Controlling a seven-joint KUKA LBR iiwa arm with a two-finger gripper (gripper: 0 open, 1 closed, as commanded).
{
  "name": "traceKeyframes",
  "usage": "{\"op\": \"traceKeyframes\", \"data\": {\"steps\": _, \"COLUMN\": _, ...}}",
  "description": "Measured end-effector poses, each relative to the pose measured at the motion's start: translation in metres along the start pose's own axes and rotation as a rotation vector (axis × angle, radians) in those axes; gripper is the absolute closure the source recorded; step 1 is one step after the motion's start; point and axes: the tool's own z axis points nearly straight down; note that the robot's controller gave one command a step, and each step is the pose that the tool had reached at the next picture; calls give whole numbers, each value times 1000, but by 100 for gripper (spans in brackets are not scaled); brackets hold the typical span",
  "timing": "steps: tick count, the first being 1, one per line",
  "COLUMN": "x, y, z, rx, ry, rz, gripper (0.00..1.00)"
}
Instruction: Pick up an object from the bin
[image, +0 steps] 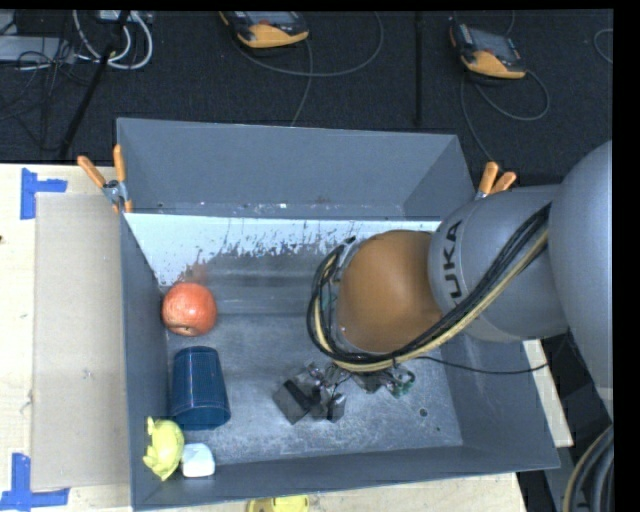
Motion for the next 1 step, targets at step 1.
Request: {"op": "traceKeyframes", "data": {"steps": 1, "x": -12, "y": 12, "z": -152, "rx": 2, "ry": -5, "rz": 11, "gripper": 100}}
